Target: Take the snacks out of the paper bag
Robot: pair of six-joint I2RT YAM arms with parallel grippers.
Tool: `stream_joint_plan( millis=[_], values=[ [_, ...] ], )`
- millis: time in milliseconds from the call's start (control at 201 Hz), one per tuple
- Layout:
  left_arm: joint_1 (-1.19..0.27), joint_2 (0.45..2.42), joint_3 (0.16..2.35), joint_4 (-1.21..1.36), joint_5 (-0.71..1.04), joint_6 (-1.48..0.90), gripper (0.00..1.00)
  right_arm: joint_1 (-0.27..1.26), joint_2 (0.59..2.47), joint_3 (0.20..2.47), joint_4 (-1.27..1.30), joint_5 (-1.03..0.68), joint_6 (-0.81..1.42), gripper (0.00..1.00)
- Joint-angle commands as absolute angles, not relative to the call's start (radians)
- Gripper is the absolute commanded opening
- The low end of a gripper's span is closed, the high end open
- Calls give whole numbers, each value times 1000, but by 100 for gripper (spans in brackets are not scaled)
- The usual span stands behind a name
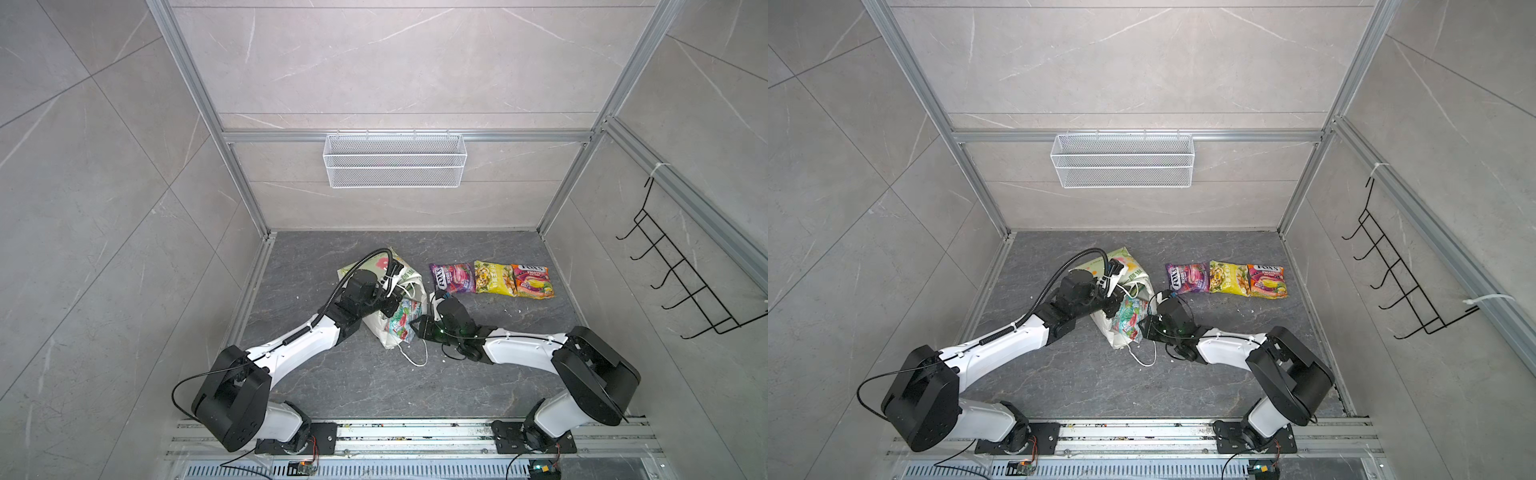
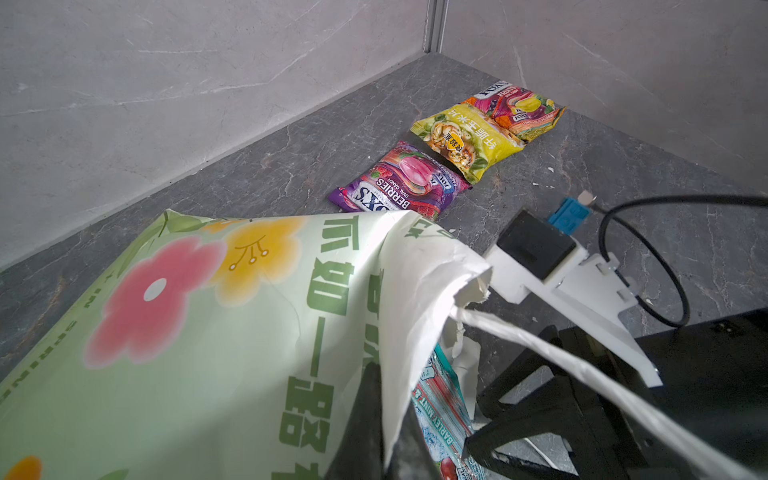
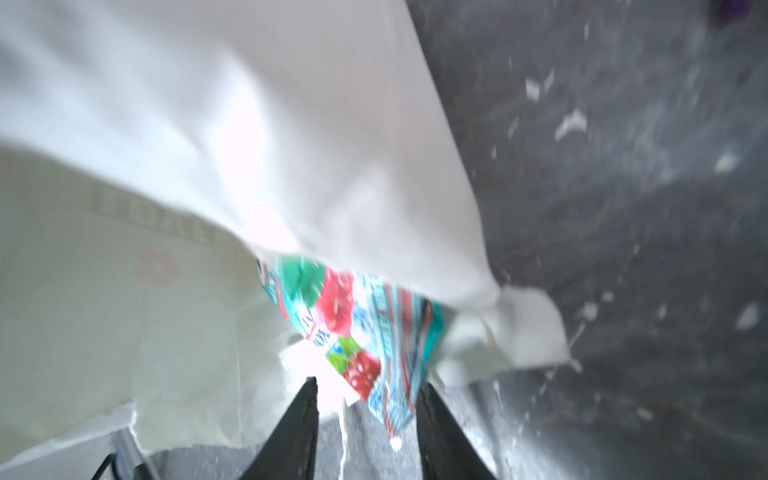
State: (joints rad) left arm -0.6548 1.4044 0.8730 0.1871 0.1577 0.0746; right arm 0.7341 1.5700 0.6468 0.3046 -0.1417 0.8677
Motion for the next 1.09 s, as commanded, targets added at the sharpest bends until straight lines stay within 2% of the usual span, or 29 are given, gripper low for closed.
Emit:
stream_joint_plan(
  millis=[0,443,717,931,1085],
  values=[
    [-655,1417,916,232,184,56,0,733,1596,607,363,-230,966,42],
    [-655,1437,933,226,191,54,0,753,1749,650,481,-275,1014,42],
    [-654,1433,933,222,195,46,0,756,1758,658,512,-264,1061,20],
    [-655,1439,925,235,183,44,0,756,1699,655,435,-255,1048,11],
    [-654,1440,919,243,181,48,0,756,1668,664,410,-255,1042,8]
  ],
)
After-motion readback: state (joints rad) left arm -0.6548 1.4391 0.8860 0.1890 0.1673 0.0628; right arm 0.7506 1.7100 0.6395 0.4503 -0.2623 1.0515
